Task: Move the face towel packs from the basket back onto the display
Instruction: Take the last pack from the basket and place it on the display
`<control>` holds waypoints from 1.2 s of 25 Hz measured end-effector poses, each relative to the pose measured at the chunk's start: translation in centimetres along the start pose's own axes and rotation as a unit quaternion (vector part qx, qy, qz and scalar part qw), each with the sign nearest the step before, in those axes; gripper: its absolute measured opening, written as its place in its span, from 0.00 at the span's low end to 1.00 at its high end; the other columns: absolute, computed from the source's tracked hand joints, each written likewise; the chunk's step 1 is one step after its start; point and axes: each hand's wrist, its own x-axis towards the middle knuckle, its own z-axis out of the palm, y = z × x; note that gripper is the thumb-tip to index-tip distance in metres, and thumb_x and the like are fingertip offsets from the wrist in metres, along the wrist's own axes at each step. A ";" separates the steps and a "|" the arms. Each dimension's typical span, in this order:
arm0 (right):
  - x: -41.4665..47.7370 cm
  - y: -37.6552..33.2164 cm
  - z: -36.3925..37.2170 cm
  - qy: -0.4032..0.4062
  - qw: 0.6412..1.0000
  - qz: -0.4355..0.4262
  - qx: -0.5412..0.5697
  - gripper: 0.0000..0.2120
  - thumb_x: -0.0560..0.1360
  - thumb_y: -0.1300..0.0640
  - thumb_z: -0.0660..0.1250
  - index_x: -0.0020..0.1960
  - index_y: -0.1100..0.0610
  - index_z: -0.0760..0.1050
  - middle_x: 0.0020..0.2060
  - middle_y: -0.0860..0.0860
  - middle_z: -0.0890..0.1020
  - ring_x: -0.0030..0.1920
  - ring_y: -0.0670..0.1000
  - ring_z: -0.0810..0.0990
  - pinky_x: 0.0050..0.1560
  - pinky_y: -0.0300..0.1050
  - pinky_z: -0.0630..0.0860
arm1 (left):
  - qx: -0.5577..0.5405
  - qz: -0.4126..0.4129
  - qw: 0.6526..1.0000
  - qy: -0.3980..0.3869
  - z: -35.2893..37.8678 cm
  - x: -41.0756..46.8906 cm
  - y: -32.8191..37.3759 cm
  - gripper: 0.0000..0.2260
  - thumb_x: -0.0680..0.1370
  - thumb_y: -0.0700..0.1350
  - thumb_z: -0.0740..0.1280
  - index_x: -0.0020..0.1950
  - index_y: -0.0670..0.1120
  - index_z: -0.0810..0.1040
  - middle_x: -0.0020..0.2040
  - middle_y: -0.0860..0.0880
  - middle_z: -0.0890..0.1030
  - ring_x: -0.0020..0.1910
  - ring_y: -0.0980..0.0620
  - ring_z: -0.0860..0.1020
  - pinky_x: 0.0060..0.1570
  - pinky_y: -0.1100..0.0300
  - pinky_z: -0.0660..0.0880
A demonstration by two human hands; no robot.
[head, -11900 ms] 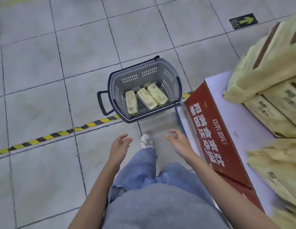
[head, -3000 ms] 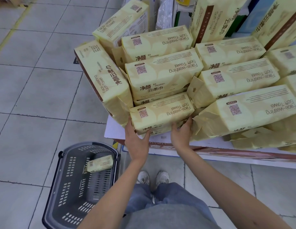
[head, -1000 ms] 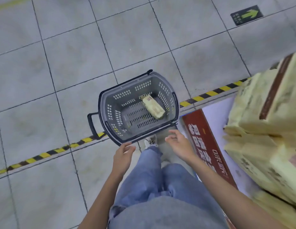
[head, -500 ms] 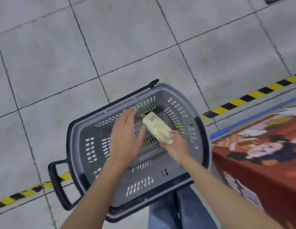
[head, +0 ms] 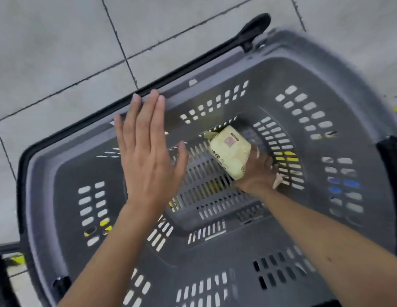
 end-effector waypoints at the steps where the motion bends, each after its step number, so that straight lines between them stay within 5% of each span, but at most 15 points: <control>1: 0.4 0.0 0.5 0.027 1.000 -0.001 -0.008 0.59 0.63 0.43 0.75 0.75 0.55 0.35 0.73 0.63 0.53 0.74 0.63 0.53 0.72 0.59 0.53 | -0.001 0.001 1.000 0.012 0.2 0.0 -0.1 0.29 0.74 0.44 0.65 0.72 0.37 0.60 0.72 0.39 0.66 0.72 0.42 0.59 0.73 0.44 0.51; 8: 0.4 0.4 -0.1 0.090 0.996 -0.014 0.021 0.47 0.60 0.49 0.77 0.70 0.60 0.54 0.63 0.59 0.70 0.63 0.59 0.70 0.60 0.52 0.70 | 0.002 -0.012 1.000 0.006 0.1 0.0 0.2 0.29 0.74 0.44 0.65 0.72 0.37 0.62 0.71 0.40 0.67 0.72 0.42 0.59 0.73 0.45 0.51; 14: -6.9 1.1 -4.6 0.066 0.996 -0.011 0.057 0.42 0.58 0.48 0.77 0.65 0.61 0.62 0.59 0.58 0.74 0.59 0.59 0.75 0.55 0.51 0.73 | -0.082 -0.044 0.980 -0.176 -5.7 1.4 0.8 0.29 0.75 0.44 0.64 0.74 0.41 0.59 0.74 0.43 0.65 0.74 0.44 0.59 0.74 0.50 0.55; 22: -26.6 1.6 -17.7 0.045 0.995 -0.083 0.035 0.43 0.57 0.45 0.77 0.65 0.58 0.62 0.61 0.55 0.74 0.61 0.58 0.73 0.58 0.50 0.71 | -0.206 -0.191 0.892 -0.354 -24.4 1.4 2.6 0.21 0.78 0.48 0.62 0.72 0.49 0.67 0.69 0.48 0.72 0.66 0.49 0.71 0.65 0.53 0.66; 24: -31.4 2.0 -20.9 0.060 0.992 -0.103 0.034 0.43 0.57 0.45 0.77 0.65 0.59 0.62 0.60 0.56 0.74 0.60 0.58 0.73 0.57 0.51 0.72 | -0.259 -0.254 0.859 -0.363 -29.1 -0.4 3.9 0.18 0.79 0.49 0.62 0.69 0.50 0.70 0.64 0.47 0.77 0.58 0.48 0.76 0.59 0.54 0.71; 30: -43.1 3.8 -26.4 0.100 0.985 -0.129 0.052 0.43 0.56 0.46 0.77 0.64 0.60 0.62 0.58 0.57 0.75 0.57 0.60 0.75 0.54 0.54 0.74 | -0.369 -0.425 0.757 -0.333 -39.9 -8.1 8.9 0.17 0.78 0.47 0.63 0.67 0.46 0.73 0.63 0.47 0.77 0.62 0.49 0.75 0.60 0.57 0.70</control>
